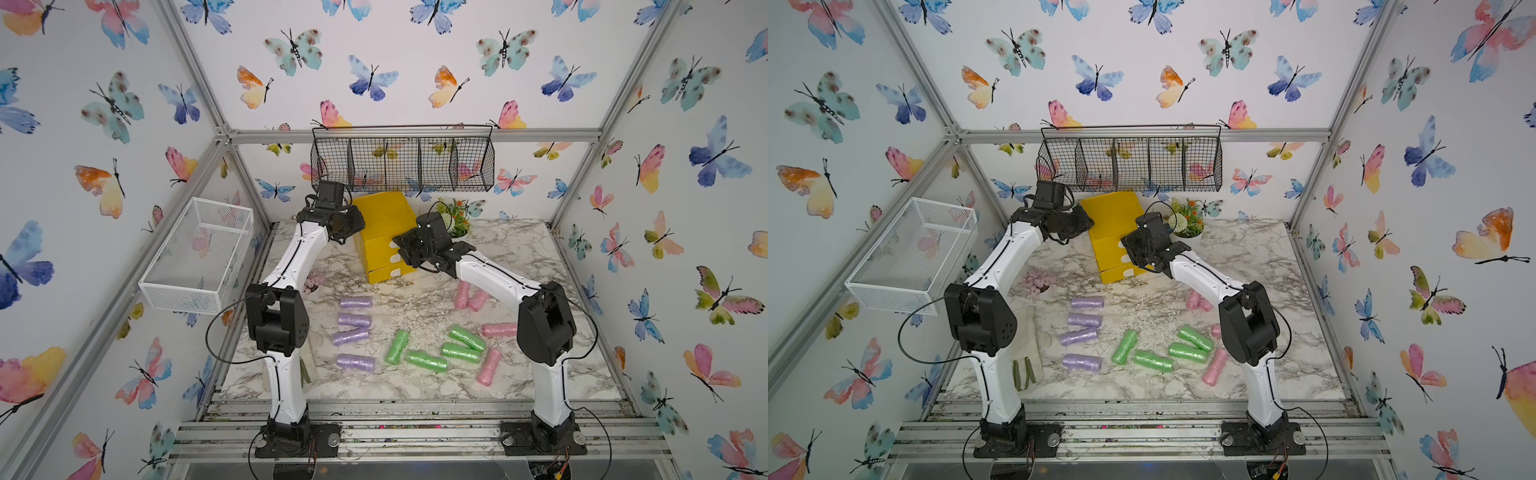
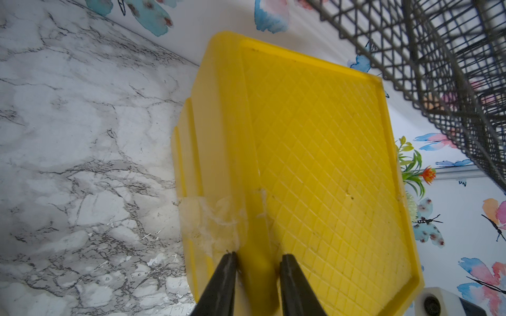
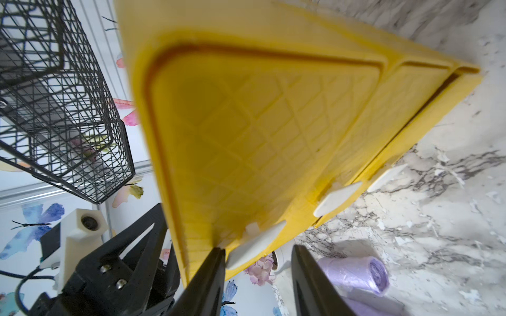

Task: Sort the rolls of trash bags by color and place them into the drawer
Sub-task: Open the drawer in the storage box.

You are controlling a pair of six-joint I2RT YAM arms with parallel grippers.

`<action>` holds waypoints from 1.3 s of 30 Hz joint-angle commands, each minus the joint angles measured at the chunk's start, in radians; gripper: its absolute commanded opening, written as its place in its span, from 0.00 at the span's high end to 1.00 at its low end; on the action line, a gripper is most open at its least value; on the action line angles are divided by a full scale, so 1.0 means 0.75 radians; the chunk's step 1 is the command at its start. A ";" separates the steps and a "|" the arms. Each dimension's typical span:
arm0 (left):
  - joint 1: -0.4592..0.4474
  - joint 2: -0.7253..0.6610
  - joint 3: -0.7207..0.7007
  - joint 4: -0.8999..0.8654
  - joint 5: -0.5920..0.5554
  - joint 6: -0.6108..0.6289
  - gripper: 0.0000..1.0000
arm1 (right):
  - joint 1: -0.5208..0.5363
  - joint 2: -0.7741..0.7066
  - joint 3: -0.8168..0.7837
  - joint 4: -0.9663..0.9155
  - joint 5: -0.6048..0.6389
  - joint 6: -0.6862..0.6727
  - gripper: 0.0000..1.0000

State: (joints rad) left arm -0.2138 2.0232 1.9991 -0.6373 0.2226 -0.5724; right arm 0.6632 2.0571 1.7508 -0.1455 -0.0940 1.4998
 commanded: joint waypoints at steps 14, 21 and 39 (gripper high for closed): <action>-0.018 0.055 -0.009 -0.056 0.020 0.013 0.72 | 0.044 -0.175 -0.408 0.056 0.007 -0.020 0.72; -0.016 0.069 0.022 -0.073 0.008 0.009 0.72 | 0.079 -0.318 -0.615 0.076 -0.013 -0.026 0.72; 0.001 0.071 0.022 -0.075 0.006 0.001 0.72 | 0.121 -0.544 -0.800 0.014 0.035 -0.083 0.72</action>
State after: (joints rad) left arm -0.2146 2.0281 2.0144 -0.6552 0.2256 -0.5785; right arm 0.7357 1.6508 1.1854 0.0067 -0.0658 1.4612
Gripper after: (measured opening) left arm 0.284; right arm 0.276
